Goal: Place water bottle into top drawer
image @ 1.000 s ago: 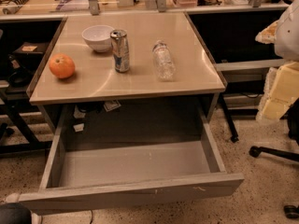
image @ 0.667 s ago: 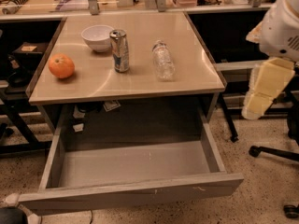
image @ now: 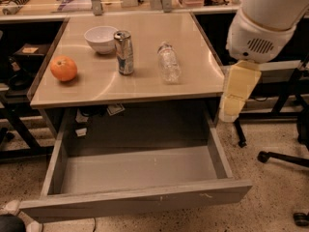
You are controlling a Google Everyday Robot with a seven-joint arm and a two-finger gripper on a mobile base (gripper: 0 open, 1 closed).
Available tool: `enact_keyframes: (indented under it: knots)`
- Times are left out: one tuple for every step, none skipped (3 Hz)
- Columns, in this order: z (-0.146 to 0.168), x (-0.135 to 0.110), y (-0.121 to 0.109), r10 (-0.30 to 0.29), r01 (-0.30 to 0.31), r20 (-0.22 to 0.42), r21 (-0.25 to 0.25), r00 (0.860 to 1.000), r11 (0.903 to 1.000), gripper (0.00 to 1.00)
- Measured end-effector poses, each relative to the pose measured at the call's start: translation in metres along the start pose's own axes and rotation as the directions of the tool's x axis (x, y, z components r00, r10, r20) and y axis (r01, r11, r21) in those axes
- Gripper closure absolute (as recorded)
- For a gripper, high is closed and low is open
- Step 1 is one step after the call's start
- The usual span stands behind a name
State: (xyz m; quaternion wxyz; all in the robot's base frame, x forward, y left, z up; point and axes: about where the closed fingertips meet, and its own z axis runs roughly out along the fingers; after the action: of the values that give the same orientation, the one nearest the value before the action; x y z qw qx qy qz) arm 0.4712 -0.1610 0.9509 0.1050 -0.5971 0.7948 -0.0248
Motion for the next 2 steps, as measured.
enact_keyframes:
  knots:
    - [0.0, -0.001, 0.0, -0.001, 0.001, 0.0, 0.0, 1.0, 1.0, 0.0]
    - [0.004, -0.014, -0.007, 0.04, -0.041, 0.038, 0.025, 0.998, 0.9989, 0.0]
